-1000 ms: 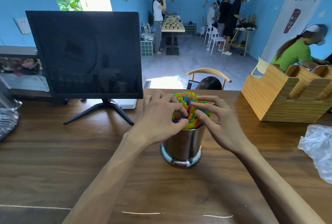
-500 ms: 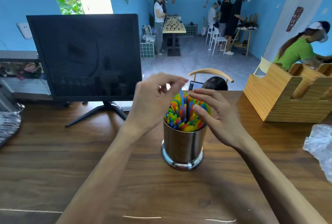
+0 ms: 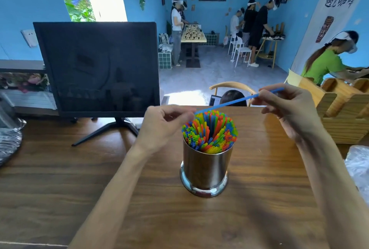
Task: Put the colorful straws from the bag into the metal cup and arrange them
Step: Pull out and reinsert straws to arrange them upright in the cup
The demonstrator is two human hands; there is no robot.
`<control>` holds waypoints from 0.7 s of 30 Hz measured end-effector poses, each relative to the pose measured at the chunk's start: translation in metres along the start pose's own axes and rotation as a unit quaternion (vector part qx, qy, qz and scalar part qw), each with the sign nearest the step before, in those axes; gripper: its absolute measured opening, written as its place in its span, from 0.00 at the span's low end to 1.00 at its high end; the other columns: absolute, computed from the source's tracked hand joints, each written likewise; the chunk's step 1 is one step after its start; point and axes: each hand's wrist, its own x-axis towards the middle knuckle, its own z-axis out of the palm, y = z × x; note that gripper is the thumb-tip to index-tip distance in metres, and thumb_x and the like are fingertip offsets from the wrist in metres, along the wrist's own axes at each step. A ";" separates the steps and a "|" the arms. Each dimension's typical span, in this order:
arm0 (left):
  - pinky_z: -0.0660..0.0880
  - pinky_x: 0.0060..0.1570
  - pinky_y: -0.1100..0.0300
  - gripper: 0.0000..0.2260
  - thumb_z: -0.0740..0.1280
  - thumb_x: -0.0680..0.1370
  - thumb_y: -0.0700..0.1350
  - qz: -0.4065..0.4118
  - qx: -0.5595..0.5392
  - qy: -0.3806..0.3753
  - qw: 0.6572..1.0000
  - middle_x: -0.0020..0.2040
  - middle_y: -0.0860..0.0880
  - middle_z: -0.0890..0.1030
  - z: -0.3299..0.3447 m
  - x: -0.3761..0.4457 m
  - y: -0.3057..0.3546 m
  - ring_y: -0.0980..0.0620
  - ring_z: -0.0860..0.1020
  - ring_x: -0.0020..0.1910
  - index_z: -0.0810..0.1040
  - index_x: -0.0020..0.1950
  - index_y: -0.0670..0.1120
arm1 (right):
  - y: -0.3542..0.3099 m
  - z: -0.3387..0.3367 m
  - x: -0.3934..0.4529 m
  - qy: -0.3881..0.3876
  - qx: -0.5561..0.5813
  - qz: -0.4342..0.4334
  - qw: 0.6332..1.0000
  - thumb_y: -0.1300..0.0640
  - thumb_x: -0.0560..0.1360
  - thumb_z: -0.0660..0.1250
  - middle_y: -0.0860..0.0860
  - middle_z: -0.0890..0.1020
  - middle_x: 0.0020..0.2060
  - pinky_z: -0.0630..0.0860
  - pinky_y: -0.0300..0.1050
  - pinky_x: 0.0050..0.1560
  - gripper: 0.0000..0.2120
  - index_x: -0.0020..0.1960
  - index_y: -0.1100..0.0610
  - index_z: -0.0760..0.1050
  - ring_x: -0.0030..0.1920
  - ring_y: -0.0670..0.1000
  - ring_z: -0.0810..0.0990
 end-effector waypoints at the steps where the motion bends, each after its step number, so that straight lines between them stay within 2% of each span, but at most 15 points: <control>1: 0.82 0.44 0.52 0.06 0.76 0.75 0.45 -0.007 0.012 -0.024 1.000 0.44 0.56 0.87 0.004 -0.003 -0.004 0.52 0.85 0.45 0.87 0.48 0.55 | -0.003 0.001 0.002 0.005 0.011 -0.007 1.000 0.50 0.63 0.79 0.53 0.87 0.35 0.80 0.36 0.35 0.09 0.40 0.52 0.86 0.38 0.51 0.88; 2: 0.80 0.43 0.52 0.06 0.77 0.74 0.48 -0.001 0.039 -0.044 0.998 0.45 0.56 0.87 0.008 -0.006 -0.007 0.51 0.83 0.47 0.87 0.48 0.58 | -0.005 0.005 0.004 0.011 0.024 -0.015 1.000 0.49 0.64 0.79 0.52 0.87 0.36 0.81 0.36 0.37 0.10 0.42 0.52 0.86 0.39 0.51 0.88; 5: 0.73 0.49 0.61 0.09 0.76 0.72 0.58 0.041 0.131 -0.089 0.986 0.50 0.61 0.83 0.013 -0.014 -0.011 0.53 0.79 0.55 0.87 0.51 0.62 | -0.009 0.019 0.004 0.009 -0.006 -0.076 0.997 0.52 0.74 0.75 0.50 0.87 0.39 0.83 0.40 0.42 0.13 0.58 0.51 0.80 0.41 0.54 0.88; 6: 0.72 0.51 0.62 0.12 0.75 0.71 0.62 0.052 0.148 -0.093 0.983 0.52 0.62 0.81 0.010 -0.016 -0.012 0.54 0.78 0.57 0.86 0.53 0.63 | -0.009 0.024 0.003 0.005 -0.035 -0.108 0.994 0.55 0.77 0.74 0.50 0.86 0.38 0.82 0.41 0.40 0.15 0.61 0.48 0.76 0.40 0.55 0.88; 8: 0.72 0.56 0.60 0.17 0.76 0.69 0.66 0.077 0.186 -0.102 0.974 0.53 0.62 0.78 0.003 -0.021 -0.011 0.55 0.75 0.58 0.84 0.55 0.63 | -0.006 0.032 0.000 -0.004 -0.095 -0.159 0.983 0.61 0.79 0.72 0.49 0.85 0.37 0.80 0.40 0.35 0.18 0.62 0.45 0.70 0.35 0.54 0.86; 11: 0.72 0.58 0.52 0.18 0.79 0.67 0.65 0.101 0.249 -0.118 0.956 0.51 0.62 0.76 -0.003 -0.025 -0.007 0.55 0.72 0.55 0.85 0.54 0.62 | 0.004 0.044 -0.006 -0.012 -0.166 -0.174 0.970 0.62 0.79 0.72 0.48 0.84 0.38 0.76 0.39 0.31 0.16 0.57 0.45 0.70 0.32 0.51 0.85; 13: 0.72 0.56 0.49 0.18 0.79 0.67 0.63 0.120 0.257 -0.109 0.953 0.51 0.60 0.75 0.002 -0.026 -0.003 0.54 0.72 0.54 0.85 0.54 0.61 | 0.008 0.048 -0.009 0.000 -0.156 -0.180 0.971 0.61 0.79 0.71 0.48 0.83 0.38 0.76 0.39 0.32 0.17 0.59 0.45 0.69 0.31 0.50 0.84; 17: 0.70 0.55 0.50 0.15 0.81 0.67 0.60 0.176 0.259 -0.096 0.945 0.48 0.61 0.75 0.022 -0.027 0.004 0.54 0.72 0.51 0.85 0.51 0.60 | 0.004 0.044 -0.006 0.044 -0.135 -0.215 0.966 0.57 0.81 0.69 0.48 0.82 0.37 0.77 0.45 0.33 0.16 0.61 0.46 0.64 0.32 0.50 0.81; 21: 0.70 0.53 0.51 0.13 0.81 0.68 0.57 0.174 0.268 -0.104 0.942 0.47 0.62 0.75 0.026 -0.028 0.001 0.56 0.71 0.50 0.85 0.49 0.57 | 0.005 0.041 -0.005 0.068 -0.153 -0.239 0.956 0.57 0.81 0.70 0.48 0.82 0.38 0.77 0.42 0.36 0.17 0.61 0.46 0.65 0.34 0.50 0.82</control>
